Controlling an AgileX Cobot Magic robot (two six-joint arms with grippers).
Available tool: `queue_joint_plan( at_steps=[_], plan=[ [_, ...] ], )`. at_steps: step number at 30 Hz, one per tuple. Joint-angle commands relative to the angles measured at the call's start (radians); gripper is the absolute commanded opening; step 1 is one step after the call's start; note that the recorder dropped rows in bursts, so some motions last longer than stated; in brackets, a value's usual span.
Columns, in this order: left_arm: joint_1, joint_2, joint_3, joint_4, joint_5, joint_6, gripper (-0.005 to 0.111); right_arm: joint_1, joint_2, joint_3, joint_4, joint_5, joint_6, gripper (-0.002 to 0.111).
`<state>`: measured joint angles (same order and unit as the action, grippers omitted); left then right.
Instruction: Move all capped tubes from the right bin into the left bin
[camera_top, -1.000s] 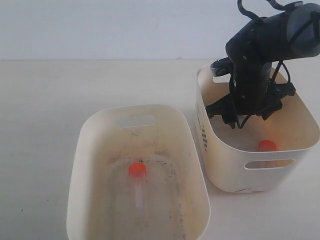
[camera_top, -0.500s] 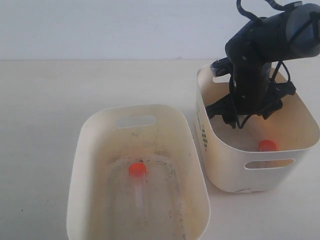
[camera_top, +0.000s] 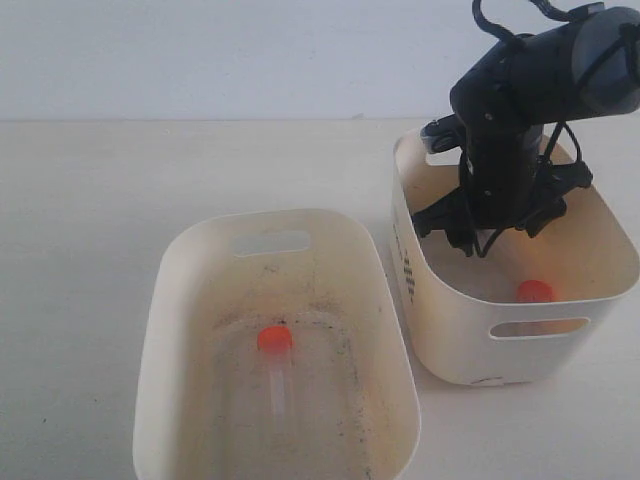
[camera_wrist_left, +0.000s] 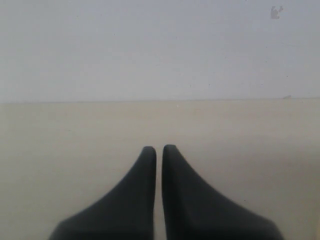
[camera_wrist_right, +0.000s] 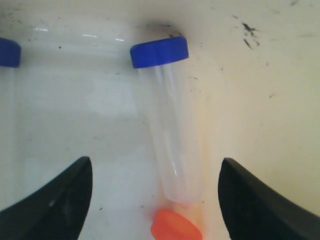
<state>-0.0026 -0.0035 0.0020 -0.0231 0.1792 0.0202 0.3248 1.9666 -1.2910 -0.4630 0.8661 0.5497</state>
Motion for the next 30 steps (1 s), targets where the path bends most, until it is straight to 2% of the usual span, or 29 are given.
queue_joint_plan(
  at_steps=[1,27,30],
  plan=[
    [-0.007,0.004,-0.002,-0.003,-0.007,-0.004,0.004,-0.006,0.000,0.020,-0.026,-0.015,-0.002,0.067],
    [-0.007,0.004,-0.002,-0.003,-0.007,-0.004,0.004,-0.006,0.080,0.023,-0.110,0.009,-0.002,0.067],
    [-0.007,0.004,-0.002,-0.003,-0.007,-0.004,0.004,-0.006,0.080,0.023,-0.102,0.009,-0.007,0.060]
  ],
)
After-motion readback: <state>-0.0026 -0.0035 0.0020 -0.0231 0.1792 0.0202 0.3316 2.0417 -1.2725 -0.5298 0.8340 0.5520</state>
